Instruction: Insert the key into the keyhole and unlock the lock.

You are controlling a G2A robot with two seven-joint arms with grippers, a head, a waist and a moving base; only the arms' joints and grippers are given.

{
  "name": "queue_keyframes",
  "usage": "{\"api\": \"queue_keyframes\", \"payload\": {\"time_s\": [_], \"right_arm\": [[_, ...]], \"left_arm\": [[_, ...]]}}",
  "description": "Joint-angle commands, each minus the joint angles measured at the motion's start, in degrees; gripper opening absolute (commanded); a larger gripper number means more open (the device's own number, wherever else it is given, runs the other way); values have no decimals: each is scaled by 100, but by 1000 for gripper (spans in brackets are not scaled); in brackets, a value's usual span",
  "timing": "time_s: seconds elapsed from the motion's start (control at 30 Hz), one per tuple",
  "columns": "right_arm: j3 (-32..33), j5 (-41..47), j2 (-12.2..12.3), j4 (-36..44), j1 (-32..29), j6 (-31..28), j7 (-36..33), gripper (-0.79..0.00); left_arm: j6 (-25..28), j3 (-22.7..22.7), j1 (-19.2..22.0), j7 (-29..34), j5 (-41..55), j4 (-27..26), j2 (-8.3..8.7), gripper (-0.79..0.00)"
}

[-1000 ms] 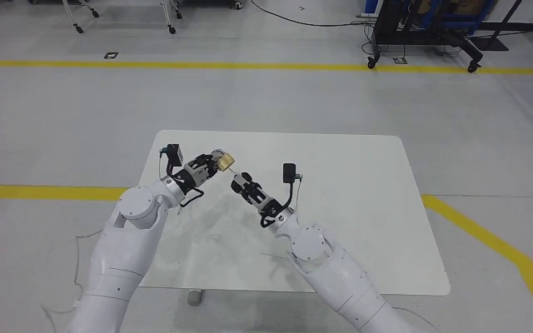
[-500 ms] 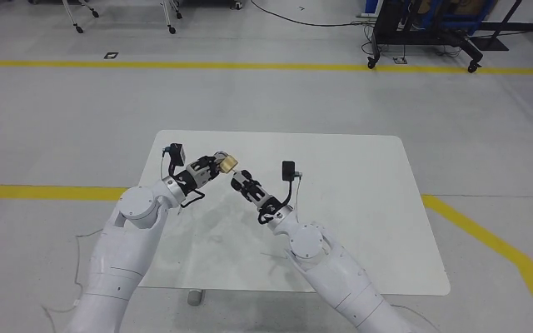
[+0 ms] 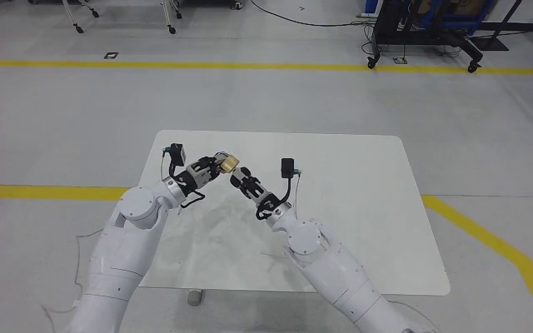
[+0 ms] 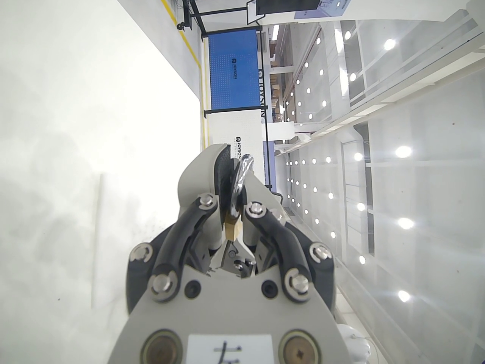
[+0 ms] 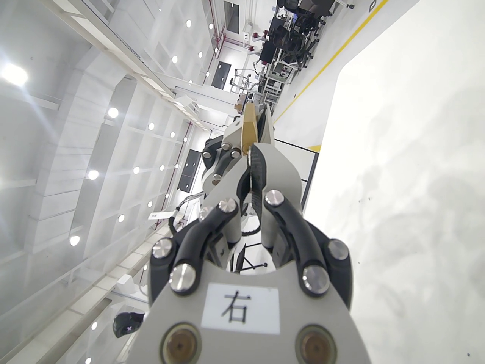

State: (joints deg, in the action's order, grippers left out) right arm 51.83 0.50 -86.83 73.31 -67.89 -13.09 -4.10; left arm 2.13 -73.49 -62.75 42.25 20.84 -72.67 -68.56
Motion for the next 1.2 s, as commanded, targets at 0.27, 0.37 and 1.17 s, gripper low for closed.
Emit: {"api": "queue_keyframes", "payload": {"time_s": [0.27, 0.37, 1.17], "right_arm": [[128, 9, 7, 17, -103, -273, -116, 0], [166, -182, 24, 62, -145, -355, -68, 0], [765, 3809, 170, -243, -79, 257, -4570, -425]], "left_arm": [[7, -10, -2, -128, 60, -1, -3, -785], [97, -28, -22, -237, 66, -23, -6, -785], [1147, -123, -373, -11, 474, -328, -13, -785]]}}
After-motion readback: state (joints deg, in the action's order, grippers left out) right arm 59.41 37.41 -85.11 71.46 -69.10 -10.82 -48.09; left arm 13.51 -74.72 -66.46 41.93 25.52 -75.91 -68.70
